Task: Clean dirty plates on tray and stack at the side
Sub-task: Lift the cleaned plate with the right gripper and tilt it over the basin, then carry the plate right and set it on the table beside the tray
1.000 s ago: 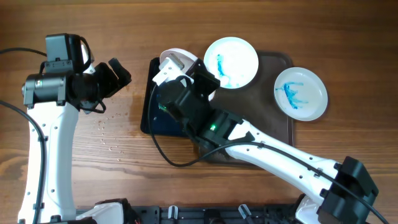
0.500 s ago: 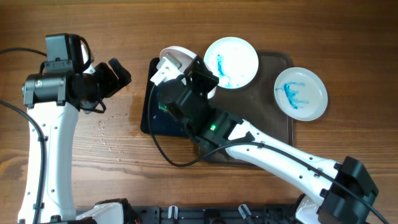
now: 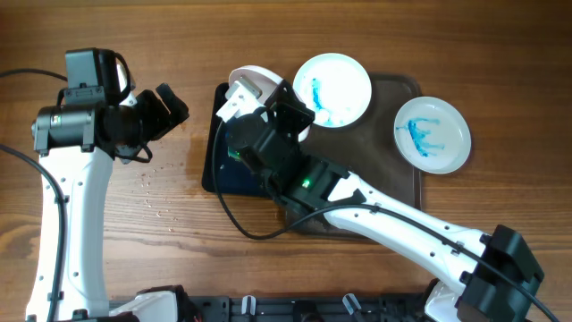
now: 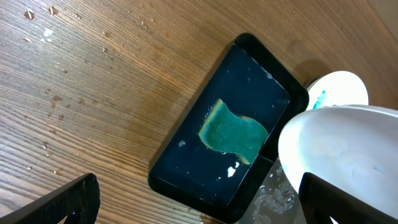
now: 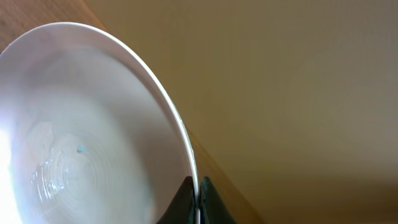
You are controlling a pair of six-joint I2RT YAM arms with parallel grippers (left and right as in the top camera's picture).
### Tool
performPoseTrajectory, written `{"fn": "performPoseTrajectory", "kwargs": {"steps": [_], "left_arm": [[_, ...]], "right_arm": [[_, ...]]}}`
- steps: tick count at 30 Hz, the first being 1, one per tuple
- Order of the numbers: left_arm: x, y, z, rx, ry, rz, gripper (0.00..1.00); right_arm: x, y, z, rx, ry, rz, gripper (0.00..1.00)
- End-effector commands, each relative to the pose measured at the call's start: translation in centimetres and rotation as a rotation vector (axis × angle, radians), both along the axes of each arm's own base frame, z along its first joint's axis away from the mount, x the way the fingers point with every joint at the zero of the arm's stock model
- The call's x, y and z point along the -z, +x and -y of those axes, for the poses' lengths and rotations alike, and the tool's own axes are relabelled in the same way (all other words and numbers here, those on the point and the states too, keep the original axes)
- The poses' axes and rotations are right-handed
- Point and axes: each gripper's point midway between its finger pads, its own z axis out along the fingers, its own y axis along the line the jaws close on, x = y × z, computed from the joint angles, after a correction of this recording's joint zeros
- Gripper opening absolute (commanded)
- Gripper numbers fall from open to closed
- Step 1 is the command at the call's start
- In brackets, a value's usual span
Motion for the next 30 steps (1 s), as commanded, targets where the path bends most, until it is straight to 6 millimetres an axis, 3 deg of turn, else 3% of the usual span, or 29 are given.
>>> {"fn": "performPoseTrajectory", "kwargs": {"steps": [1, 4, 6, 7, 8, 9, 10, 12, 14, 17, 18, 21, 24, 27, 29, 30], "left_arm": [[-0.8, 0.1, 0.1, 0.006, -0.006, 0.026, 1.0], [-0.8, 0.1, 0.1, 0.006, -0.006, 0.026, 1.0], [-0.8, 0.1, 0.1, 0.006, -0.006, 0.026, 1.0], [-0.8, 0.1, 0.1, 0.006, -0.006, 0.026, 1.0], [-0.8, 0.1, 0.1, 0.006, -0.006, 0.026, 1.0], [-0.8, 0.1, 0.1, 0.006, -0.006, 0.026, 1.0], [-0.8, 0.1, 0.1, 0.006, -0.006, 0.026, 1.0], [-0.8, 0.1, 0.1, 0.006, -0.006, 0.026, 1.0], [-0.8, 0.1, 0.1, 0.006, -0.006, 0.026, 1.0], [-0.8, 0.1, 0.1, 0.006, -0.006, 0.026, 1.0], [-0.8, 0.1, 0.1, 0.006, -0.006, 0.026, 1.0], [-0.8, 0.1, 0.1, 0.006, -0.006, 0.026, 1.0], [-0.8, 0.1, 0.1, 0.006, -0.006, 0.026, 1.0], [-0.8, 0.1, 0.1, 0.006, -0.006, 0.026, 1.0], [-0.8, 0.1, 0.1, 0.006, -0.006, 0.026, 1.0], [-0.8, 0.1, 0.1, 0.006, -0.006, 0.026, 1.0]], "right_arm": [[-1.0, 0.0, 0.2, 0.036, 0.063, 0.03, 0.04], [-0.8, 0.0, 0.1, 0.053, 0.147, 0.029, 0.04], [-1.1, 0.3, 0.7, 0.062, 0.083, 0.038, 0.04], [-1.6, 0.7, 1.3, 0.115, 0.207, 0.07, 0.04], [-0.9, 0.6, 0.3, 0.068, 0.246, 0.03, 0.04], [-0.2, 0.3, -0.4, -0.003, 0.125, -0.012, 0.04], [-0.4, 0.5, 0.3, 0.027, 0.065, 0.008, 0.05], [-1.9, 1.0, 1.7, 0.136, 0.171, 0.088, 0.04], [-1.5, 0.6, 0.1, 0.021, 0.048, 0.042, 0.04], [-3.1, 1.5, 3.1, 0.205, 0.228, 0.146, 0.04], [-2.4, 1.8, 3.6, 0.228, 0.326, 0.131, 0.04], [3.9, 1.3, 2.0, 0.162, 0.559, -0.177, 0.04], [7.1, 0.2, 1.2, 0.157, 0.757, -0.429, 0.04], [5.5, -0.1, 2.0, 0.103, 0.934, -0.583, 0.04], [2.9, 0.4, 4.5, 0.105, 1.079, -0.608, 0.04], [1.2, 0.8, 6.8, 0.122, 1.168, -0.605, 0.04]]}}
